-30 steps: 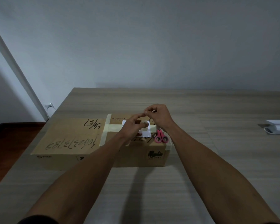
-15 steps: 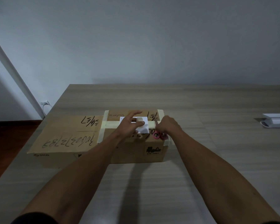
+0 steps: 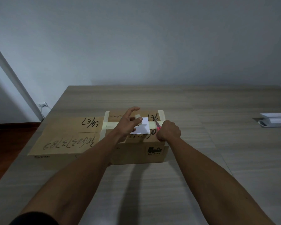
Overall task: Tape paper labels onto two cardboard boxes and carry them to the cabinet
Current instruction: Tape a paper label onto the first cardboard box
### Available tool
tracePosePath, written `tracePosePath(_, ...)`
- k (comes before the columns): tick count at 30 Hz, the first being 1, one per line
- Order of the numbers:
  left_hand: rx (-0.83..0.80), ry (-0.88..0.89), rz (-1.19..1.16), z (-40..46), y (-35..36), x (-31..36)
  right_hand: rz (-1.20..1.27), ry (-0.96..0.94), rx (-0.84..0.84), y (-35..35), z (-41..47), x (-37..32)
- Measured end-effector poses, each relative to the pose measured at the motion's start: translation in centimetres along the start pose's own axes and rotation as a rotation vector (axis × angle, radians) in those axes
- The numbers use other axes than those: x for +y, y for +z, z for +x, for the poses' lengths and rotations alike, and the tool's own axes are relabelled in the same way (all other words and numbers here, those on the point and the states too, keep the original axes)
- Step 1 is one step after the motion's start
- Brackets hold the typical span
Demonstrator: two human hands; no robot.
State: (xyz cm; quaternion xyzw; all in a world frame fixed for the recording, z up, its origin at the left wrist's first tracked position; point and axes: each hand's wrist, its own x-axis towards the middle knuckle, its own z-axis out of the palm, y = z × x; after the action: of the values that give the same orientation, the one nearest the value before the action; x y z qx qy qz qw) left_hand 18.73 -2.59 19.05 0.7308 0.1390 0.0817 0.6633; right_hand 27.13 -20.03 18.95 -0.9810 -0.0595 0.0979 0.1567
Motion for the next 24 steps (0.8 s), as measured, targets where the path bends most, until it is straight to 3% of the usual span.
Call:
tracePosePath(7, -0.001, -0.032, 0.019, -0.3, -1.6, 0.3, -0.028, -0.036, 0.031, -0.3, 0.3, 0.3)
tracePosePath(10, -0.014, -0.037, 0.035, -0.3, -2.2, 0.7, 0.099, -0.009, 0.009, -1.1, 0.7, 0.6)
tracePosePath(17, -0.039, -0.065, 0.046, 0.1, -3.4, 1.4, 0.477, -0.057, -0.138, -4.5, 2.8, 0.5)
tracePosePath(24, -0.051, -0.112, 0.028, 0.6, -4.0, 2.0, 0.344, -0.279, -0.492, -8.3, 2.8, 1.1)
